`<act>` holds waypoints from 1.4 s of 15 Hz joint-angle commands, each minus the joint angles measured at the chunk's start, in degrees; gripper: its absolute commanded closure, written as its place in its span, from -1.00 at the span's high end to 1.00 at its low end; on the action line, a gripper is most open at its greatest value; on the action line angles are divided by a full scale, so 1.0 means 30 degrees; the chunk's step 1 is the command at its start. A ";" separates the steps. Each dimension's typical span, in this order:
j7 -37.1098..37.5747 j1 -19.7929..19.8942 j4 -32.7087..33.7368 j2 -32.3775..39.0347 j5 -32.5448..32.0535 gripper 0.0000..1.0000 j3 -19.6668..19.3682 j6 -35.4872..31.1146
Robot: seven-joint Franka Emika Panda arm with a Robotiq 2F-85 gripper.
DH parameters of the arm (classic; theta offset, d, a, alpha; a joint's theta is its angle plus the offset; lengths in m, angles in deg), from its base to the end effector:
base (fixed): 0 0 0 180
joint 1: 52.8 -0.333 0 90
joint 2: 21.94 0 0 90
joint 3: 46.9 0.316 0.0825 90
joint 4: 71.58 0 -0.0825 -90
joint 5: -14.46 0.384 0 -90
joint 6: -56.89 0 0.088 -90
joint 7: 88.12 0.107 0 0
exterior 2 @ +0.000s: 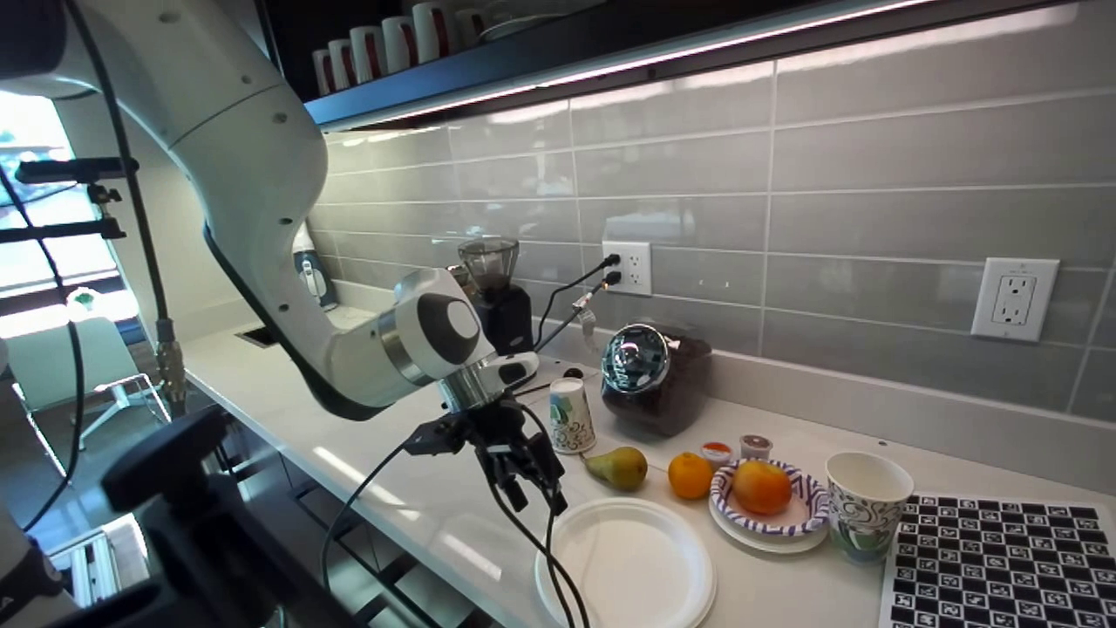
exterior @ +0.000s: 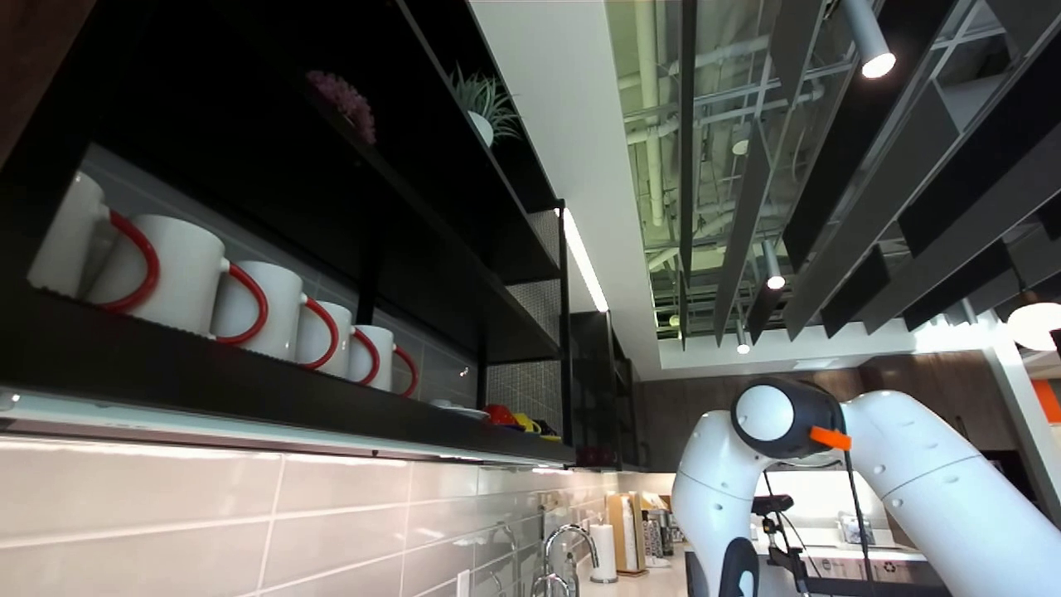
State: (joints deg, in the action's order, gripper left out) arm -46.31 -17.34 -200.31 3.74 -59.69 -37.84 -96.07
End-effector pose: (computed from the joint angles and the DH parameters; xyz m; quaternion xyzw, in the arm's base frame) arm 0.4792 -0.2014 0.1577 0.9703 -0.0128 0.0407 0.2379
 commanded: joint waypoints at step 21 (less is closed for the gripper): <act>0.0555 -0.3409 0.2299 0.2442 0.0325 0.95 -0.3761 -0.1129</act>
State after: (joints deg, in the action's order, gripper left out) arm -45.96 -27.41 -194.34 10.24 -57.88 -48.60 -99.57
